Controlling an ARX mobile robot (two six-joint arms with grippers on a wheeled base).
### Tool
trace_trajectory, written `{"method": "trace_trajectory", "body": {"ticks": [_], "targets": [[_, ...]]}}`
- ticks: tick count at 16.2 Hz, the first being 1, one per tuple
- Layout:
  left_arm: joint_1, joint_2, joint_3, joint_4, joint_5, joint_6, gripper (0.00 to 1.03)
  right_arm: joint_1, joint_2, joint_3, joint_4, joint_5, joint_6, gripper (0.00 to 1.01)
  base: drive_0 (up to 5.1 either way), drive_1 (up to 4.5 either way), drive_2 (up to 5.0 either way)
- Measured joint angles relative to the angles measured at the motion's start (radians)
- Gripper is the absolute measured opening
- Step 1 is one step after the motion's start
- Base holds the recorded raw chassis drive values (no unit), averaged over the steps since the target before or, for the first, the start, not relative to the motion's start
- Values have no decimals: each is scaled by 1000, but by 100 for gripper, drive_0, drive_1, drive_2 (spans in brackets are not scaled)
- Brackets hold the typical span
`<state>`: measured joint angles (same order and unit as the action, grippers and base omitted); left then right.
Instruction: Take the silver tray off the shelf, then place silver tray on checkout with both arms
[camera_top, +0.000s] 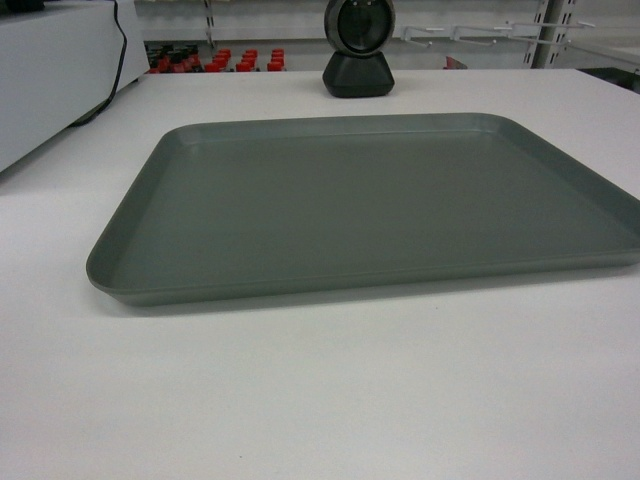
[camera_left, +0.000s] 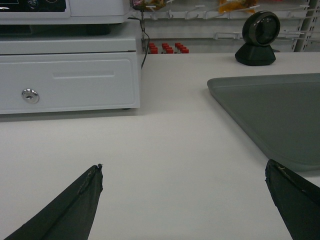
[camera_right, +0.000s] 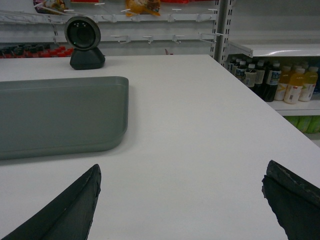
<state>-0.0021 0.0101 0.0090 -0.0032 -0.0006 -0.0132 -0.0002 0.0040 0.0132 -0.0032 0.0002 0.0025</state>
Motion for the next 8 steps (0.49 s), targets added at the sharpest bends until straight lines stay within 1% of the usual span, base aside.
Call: {"method": "trace_trajectory", "body": {"ticks": [2, 3, 8], "targets": [[0, 0, 0, 0, 0, 0, 98, 0, 0, 0, 0, 0, 0, 98, 0, 0, 0], [0, 0, 0, 0, 0, 0, 98, 0, 0, 0, 0, 0, 0, 98, 4, -325, 333], [0, 0, 0, 2, 0, 0, 98, 0, 0, 0, 2, 0, 0, 98, 7, -418, 433]]}}
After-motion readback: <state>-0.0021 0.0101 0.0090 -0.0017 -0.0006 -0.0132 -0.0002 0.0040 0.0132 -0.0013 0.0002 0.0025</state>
